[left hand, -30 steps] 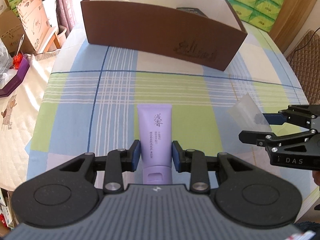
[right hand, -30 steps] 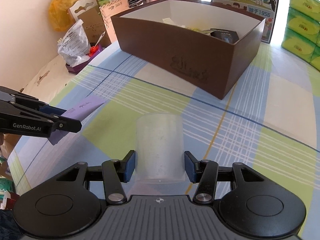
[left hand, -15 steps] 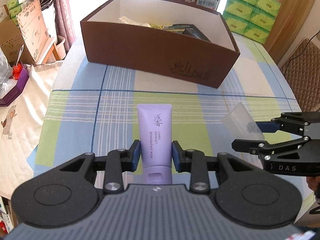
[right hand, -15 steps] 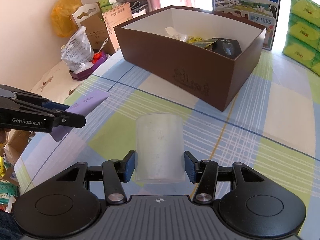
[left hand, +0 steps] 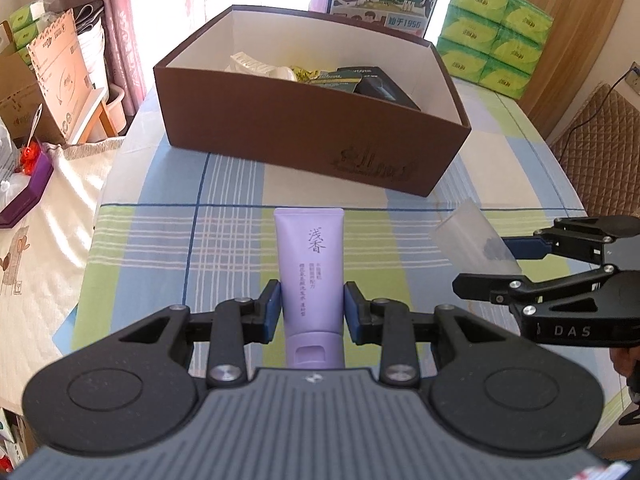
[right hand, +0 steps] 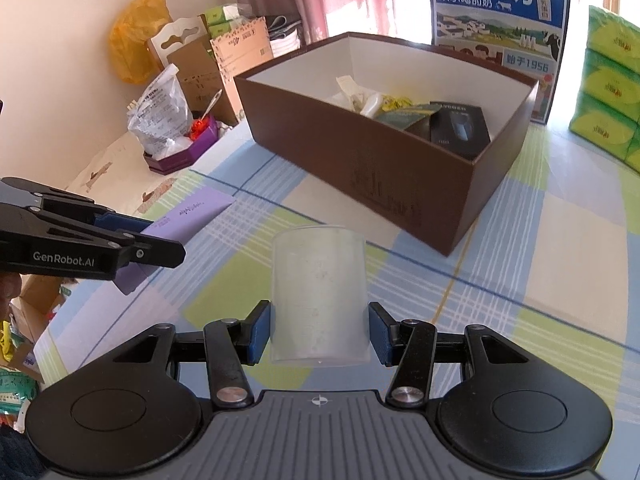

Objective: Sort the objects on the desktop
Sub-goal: 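Lift the purple tube and clear cup and carry them toward the brown box, then lower the purple tube with the left tool while the right tool lowers the cup, opening both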

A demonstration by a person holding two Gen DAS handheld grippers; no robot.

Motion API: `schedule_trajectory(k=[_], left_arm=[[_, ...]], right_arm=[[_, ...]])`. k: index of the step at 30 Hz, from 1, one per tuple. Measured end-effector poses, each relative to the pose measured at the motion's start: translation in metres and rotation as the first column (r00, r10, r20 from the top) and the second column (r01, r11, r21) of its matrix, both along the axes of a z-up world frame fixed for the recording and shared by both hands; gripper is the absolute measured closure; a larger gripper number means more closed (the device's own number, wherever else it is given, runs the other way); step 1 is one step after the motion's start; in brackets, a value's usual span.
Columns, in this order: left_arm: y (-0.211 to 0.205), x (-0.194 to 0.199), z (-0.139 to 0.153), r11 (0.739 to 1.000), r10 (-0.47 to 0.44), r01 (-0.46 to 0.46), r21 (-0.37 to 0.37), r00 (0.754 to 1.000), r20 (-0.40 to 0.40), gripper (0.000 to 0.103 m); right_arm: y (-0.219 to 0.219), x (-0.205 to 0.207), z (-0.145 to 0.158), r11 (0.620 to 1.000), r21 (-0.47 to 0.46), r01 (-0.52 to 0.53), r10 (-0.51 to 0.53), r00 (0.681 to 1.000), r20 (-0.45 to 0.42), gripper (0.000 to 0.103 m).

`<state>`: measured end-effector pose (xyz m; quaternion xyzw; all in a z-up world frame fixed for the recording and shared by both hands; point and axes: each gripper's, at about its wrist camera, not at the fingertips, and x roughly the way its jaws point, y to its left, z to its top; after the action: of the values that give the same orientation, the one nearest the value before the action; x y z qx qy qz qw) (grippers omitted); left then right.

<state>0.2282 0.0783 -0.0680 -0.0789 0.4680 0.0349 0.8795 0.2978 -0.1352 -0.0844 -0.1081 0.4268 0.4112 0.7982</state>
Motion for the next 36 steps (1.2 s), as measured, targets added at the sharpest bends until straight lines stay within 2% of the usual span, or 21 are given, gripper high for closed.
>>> schedule_trajectory(k=[17, 31, 36], left_arm=[[0.021, 0.022, 0.028, 1.000, 0.001, -0.002, 0.009, 0.997, 0.075, 0.075], [0.024, 0.068, 0.051, 0.998, -0.058, 0.056, 0.022, 0.987, 0.152, 0.075], [0.029, 0.085, 0.058, 0.998, -0.065, 0.061, 0.026, 0.982, 0.176, 0.075]], right_arm=[[0.016, 0.025, 0.025, 0.998, 0.054, -0.014, 0.012, 1.000, 0.029, 0.055], [0.033, 0.068, 0.058, 0.996, 0.090, -0.006, -0.006, 0.992, 0.128, 0.055], [0.036, 0.083, 0.065, 0.997, 0.073, -0.013, 0.001, 0.986, 0.168, 0.055]])
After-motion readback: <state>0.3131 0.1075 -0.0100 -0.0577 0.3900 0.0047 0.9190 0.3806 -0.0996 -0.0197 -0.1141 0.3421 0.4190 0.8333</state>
